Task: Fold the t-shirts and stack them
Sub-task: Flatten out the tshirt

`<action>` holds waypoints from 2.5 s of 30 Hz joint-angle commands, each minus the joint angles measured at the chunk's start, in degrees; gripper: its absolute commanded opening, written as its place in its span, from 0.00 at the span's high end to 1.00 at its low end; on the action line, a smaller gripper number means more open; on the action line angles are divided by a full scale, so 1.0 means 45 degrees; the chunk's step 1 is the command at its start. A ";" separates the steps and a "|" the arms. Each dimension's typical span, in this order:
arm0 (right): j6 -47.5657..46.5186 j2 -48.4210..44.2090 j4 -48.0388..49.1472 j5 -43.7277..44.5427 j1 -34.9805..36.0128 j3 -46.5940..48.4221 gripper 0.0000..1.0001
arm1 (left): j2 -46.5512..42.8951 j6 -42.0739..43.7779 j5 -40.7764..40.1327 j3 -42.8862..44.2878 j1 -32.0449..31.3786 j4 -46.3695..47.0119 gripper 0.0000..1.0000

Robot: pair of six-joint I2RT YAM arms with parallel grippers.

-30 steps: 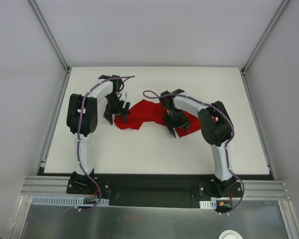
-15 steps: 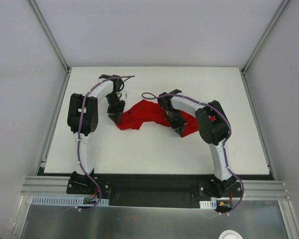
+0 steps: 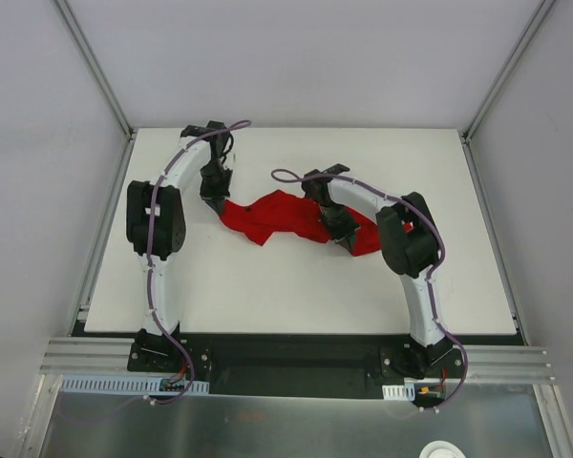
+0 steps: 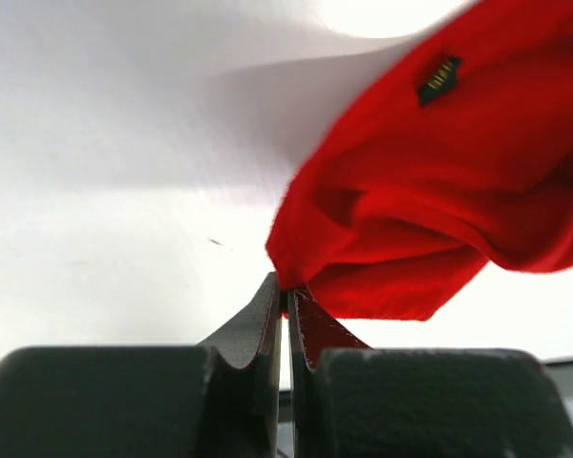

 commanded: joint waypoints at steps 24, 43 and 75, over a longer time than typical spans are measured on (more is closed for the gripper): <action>-0.1223 -0.4636 -0.0388 0.1432 -0.4547 0.0581 0.99 | -0.3038 -0.1312 -0.4254 -0.0318 0.4344 0.1337 1.00; -0.0970 -0.6158 -0.0192 0.2894 -0.3765 0.0577 0.99 | -0.5634 -0.1684 -0.6008 -0.1790 0.3779 0.2332 1.00; -0.1204 -0.8048 0.2778 0.2820 -0.3881 0.1702 0.99 | -0.6620 -0.2132 -0.6967 0.0685 0.0457 0.3389 1.00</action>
